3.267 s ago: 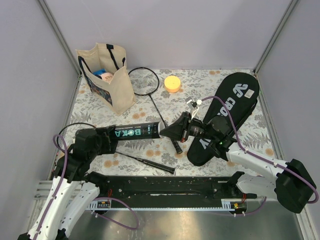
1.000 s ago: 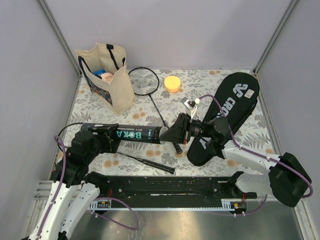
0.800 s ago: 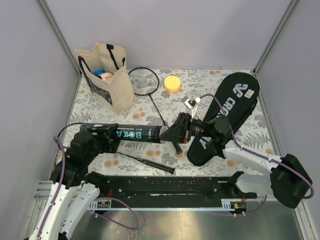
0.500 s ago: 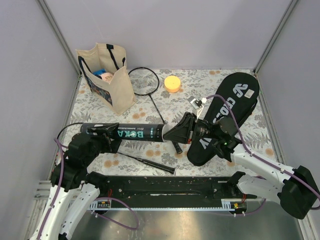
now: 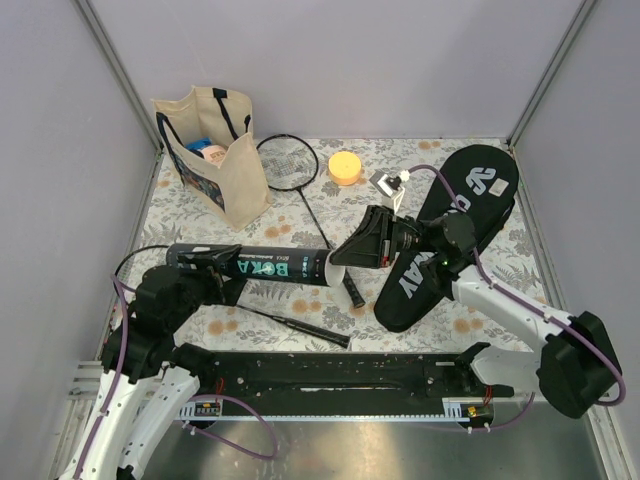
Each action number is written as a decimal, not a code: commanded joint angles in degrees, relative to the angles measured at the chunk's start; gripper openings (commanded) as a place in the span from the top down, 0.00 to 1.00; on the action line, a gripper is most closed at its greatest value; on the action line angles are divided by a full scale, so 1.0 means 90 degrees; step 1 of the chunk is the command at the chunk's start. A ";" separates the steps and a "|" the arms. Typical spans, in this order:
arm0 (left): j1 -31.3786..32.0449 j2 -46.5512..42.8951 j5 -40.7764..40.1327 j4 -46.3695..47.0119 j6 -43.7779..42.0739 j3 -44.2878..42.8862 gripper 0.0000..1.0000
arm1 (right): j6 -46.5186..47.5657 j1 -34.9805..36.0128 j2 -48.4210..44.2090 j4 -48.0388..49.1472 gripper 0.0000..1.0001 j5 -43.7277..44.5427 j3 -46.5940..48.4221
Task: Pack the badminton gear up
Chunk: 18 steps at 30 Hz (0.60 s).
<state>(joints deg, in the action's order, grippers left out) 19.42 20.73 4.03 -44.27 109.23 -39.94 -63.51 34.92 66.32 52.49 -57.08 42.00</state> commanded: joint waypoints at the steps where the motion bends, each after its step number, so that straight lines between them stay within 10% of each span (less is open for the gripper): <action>1: 0.0040 -0.0009 0.0538 0.0953 0.0051 -0.0093 0.77 | -0.1359 -0.0022 0.0627 0.1947 0.77 -0.0757 0.0343; 18: 0.0030 0.0294 0.1328 0.1950 0.0783 0.0102 0.76 | -0.0622 0.0221 0.1966 0.3445 0.75 0.0150 0.0197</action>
<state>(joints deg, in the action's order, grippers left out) 18.94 23.42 5.69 -40.23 113.01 -36.91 -77.78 35.00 80.09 78.32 -60.73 44.29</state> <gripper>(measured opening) 0.696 0.237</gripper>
